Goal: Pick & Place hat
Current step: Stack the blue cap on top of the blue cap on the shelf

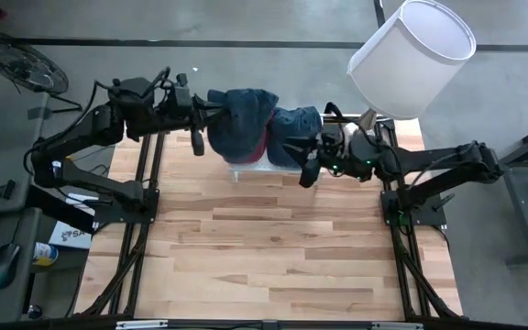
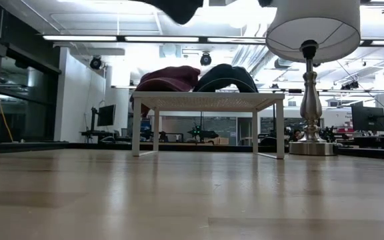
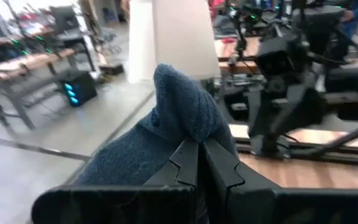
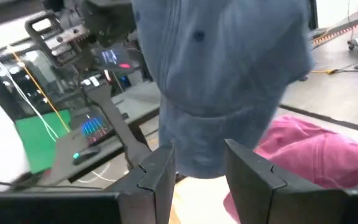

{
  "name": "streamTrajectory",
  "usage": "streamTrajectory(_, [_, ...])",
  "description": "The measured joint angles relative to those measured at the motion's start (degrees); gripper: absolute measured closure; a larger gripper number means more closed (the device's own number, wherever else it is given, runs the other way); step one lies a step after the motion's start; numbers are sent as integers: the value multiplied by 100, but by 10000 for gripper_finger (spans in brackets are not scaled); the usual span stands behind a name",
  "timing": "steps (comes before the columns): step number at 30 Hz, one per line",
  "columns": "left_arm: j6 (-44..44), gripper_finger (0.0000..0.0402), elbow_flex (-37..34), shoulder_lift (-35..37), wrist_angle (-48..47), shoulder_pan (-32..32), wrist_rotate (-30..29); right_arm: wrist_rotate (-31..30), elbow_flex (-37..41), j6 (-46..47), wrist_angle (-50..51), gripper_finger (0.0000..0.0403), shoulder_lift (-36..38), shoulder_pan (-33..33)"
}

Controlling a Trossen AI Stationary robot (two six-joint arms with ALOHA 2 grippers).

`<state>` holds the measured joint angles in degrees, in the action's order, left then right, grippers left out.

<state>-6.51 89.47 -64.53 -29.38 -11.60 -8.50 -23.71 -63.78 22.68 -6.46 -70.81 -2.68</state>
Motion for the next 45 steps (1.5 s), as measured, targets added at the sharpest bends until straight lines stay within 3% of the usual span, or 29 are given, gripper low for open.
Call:
streamTrajectory(3, [-163,401,2,-35,99,210,-538,-148,-368,-70,302,276,-212,-37])
streamTrajectory(10, [-748,401,4,-79,549,742,-2076,-1240,-1145,-456,992,276,-494,-372])
streamTrajectory(19, [-1716,401,9,-206,927,1257,-3108,-2478,-1907,-2544,999,276,-1103,-853])
streamTrajectory(25, [-2126,401,2,-355,983,1401,-3355,-2588,-2305,-3192,857,276,-1625,-938])
streamTrajectory(33, [-2178,401,9,-484,1063,1397,-3428,-2667,-2803,-3260,759,269,-2080,-904])
streamTrajectory(39, [-2357,401,4,-540,1230,1399,-3409,-2897,-2915,-2399,721,199,-2210,-710])
streamTrajectory(45, [-2388,401,4,-547,1256,1397,-3323,-2740,-2921,-1287,702,116,-2207,-455])
